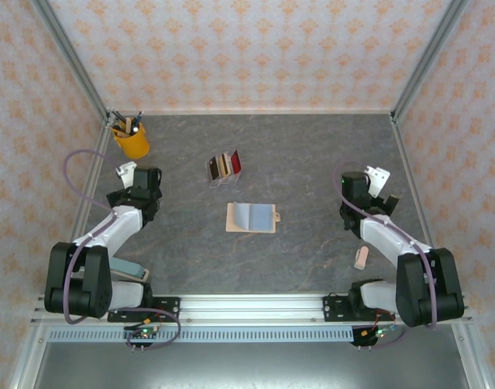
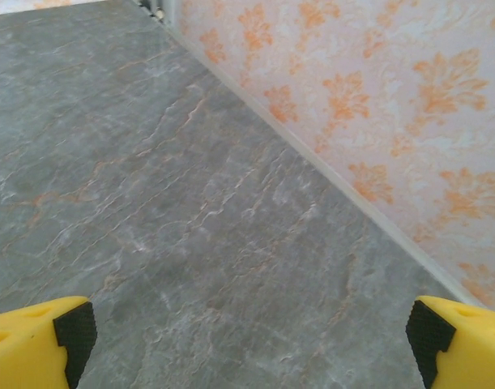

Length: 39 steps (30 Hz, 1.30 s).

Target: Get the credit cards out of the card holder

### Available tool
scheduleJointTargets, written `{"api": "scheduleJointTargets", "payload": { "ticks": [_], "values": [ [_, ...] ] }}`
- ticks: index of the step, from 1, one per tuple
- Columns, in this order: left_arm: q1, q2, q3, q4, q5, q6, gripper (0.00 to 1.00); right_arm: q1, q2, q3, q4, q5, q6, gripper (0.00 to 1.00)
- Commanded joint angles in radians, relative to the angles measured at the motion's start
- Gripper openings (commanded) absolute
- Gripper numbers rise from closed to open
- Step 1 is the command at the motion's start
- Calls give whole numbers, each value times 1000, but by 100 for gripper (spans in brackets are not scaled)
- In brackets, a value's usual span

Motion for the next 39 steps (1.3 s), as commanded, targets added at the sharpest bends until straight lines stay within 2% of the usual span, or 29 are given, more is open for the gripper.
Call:
{"api": "scheduleJointTargets", "payload": {
  "ticks": [1,5,15,21,28,33,35,39],
  "values": [
    [6,-3,-70,291,115,154,100,-14,-9,-40,231,-102,-64,100],
    [8,36,-147,502,223,213,100,-17,55,-70,363,-158,-88,100],
    [17,23,-282,775,456,290,100,-20,180,-109,601,-283,-183,100],
    [16,22,-330,861,525,318,100,-21,217,-157,713,-347,-207,100],
    [14,101,-321,918,480,298,100,-27,276,-198,842,-402,-229,100],
    [14,173,-281,914,405,271,100,-32,271,-159,753,-368,-198,100],
    [13,178,-232,828,384,259,100,-41,277,-140,723,-359,-182,100],
    [-7,183,-217,804,347,271,100,-58,278,-128,702,-379,-169,100]
  ]
}}
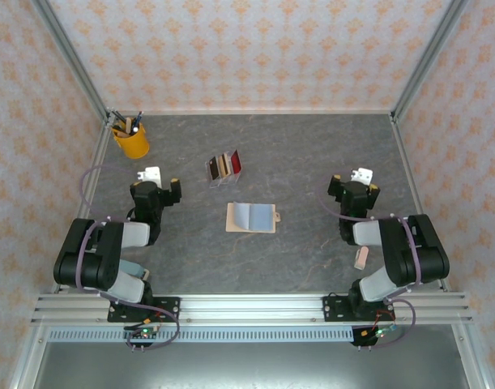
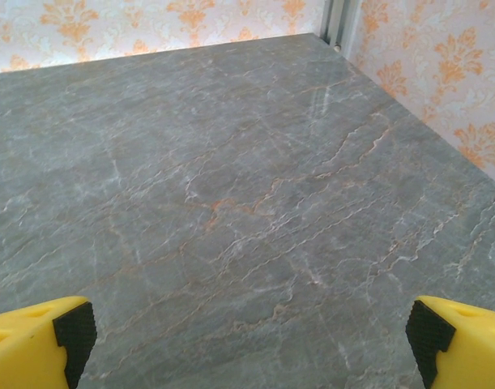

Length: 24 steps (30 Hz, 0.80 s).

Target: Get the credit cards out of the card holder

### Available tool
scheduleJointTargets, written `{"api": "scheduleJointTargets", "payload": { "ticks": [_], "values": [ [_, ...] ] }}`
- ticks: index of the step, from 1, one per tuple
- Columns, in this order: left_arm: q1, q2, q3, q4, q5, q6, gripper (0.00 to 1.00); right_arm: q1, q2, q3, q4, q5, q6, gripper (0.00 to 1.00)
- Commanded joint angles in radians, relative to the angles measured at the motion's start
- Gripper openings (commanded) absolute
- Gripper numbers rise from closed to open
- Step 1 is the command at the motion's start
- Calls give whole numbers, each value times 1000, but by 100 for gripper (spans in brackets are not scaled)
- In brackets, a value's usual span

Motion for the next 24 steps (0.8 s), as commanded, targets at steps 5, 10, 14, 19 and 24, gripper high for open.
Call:
{"api": "scheduleJointTargets", "payload": {
  "ticks": [5,10,14,19,24],
  "values": [
    [-20,0,31,-25,-64,7,100,-9,8,25,-20,0,27,100],
    [-22,0,36,-31,-50,14,100,-9,8,26,-21,0,26,100],
    [-22,2,37,-32,-48,14,100,-9,8,26,-22,-1,26,100],
    [-22,2,39,-35,-48,14,100,-9,9,26,-23,-3,27,100],
    [-21,3,34,-27,-41,14,100,-9,5,18,-12,-1,24,100]
  ]
}}
